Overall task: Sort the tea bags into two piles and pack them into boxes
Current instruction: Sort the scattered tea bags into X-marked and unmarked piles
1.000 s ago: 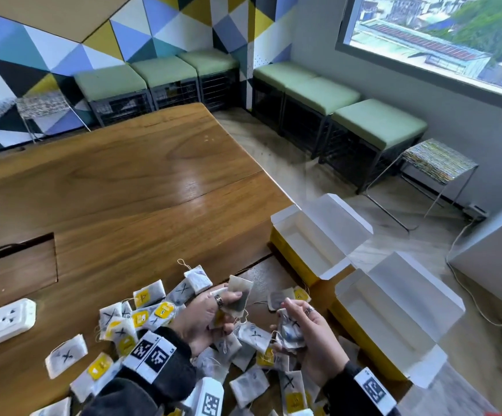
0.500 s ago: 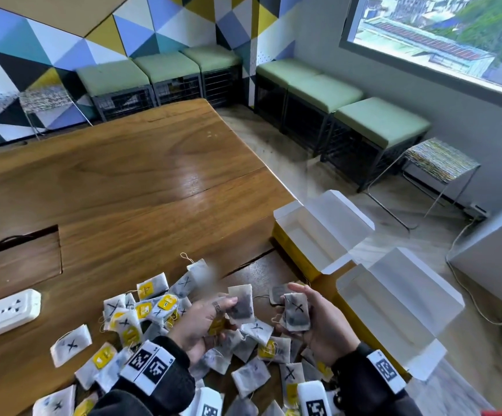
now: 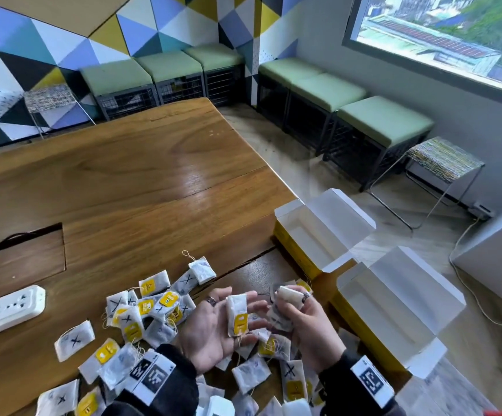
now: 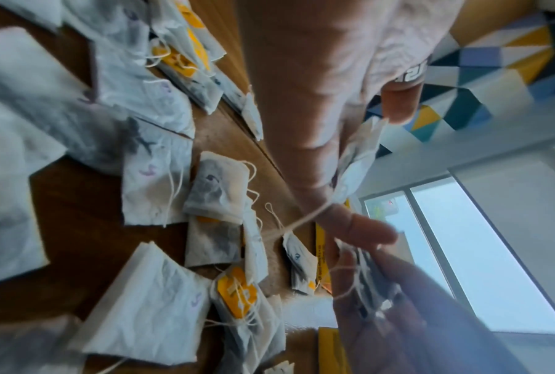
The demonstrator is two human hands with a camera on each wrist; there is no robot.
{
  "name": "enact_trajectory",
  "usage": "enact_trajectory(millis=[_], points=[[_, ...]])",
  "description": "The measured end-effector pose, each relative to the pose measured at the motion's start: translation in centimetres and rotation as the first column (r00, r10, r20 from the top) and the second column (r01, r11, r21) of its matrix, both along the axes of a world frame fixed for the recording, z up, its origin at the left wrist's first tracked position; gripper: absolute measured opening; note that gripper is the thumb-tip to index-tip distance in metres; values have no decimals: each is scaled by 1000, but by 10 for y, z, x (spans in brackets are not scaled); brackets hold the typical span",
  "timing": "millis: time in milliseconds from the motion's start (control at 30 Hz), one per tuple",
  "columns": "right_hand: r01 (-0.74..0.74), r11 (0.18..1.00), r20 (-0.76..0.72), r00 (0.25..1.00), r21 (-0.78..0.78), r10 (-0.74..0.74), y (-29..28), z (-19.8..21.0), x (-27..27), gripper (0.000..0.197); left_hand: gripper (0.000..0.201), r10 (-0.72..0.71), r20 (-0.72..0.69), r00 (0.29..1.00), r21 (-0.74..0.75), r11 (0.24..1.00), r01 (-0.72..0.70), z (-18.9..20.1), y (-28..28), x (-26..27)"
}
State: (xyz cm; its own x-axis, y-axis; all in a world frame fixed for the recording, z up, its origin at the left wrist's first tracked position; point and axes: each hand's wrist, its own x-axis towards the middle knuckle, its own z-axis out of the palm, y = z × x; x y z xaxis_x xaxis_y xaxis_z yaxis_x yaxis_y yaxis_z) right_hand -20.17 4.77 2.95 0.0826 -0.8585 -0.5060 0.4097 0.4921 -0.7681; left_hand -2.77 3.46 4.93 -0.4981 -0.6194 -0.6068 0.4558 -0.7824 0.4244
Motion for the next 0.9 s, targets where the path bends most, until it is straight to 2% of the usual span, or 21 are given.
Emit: enact_trajectory(millis=[133, 233, 333, 467, 533, 667, 767, 833, 900], points=[[-11, 999, -83, 997, -54, 6, 0, 2, -8, 19, 49, 110, -71, 991, 14, 994, -110, -5, 6, 11], [-58, 997, -98, 994, -44, 53, 3, 6, -9, 20, 44, 114, -57, 992, -5, 993, -114, -9, 10, 17], [-78, 997, -93, 993, -5, 77, 5, 6, -4, 20, 44, 93, 90, 992, -105, 991, -83, -9, 12, 17], [-76, 995, -59, 995, 71, 80, 3, 7, 4, 17, 59, 104, 320, 942, -278, 960, -12, -8, 17, 13], [-76, 991, -24, 997, 113, 79, 2, 8, 6, 15, 57, 138, 359, 923, -313, 950, -21, -6, 19, 13], [-67, 976, 26, 998, 205, 63, -1, 5, 8, 18, 41, 212, 144, 967, -205, 962, -181, 1, 18, 22], [-97, 961, 63, 995, 259, 84, -1, 0, 8, 36, 42, 223, -24, 975, -103, 969, -224, 6, 20, 31], [-128, 959, 49, 992, 254, 119, -1, 0, 8, 41, 47, 211, -22, 977, -117, 970, -212, 4, 22, 36], [-149, 966, -16, 988, 210, 156, -1, 0, 9, 38, 49, 189, 73, 979, -155, 972, -176, 0, 23, 42]])
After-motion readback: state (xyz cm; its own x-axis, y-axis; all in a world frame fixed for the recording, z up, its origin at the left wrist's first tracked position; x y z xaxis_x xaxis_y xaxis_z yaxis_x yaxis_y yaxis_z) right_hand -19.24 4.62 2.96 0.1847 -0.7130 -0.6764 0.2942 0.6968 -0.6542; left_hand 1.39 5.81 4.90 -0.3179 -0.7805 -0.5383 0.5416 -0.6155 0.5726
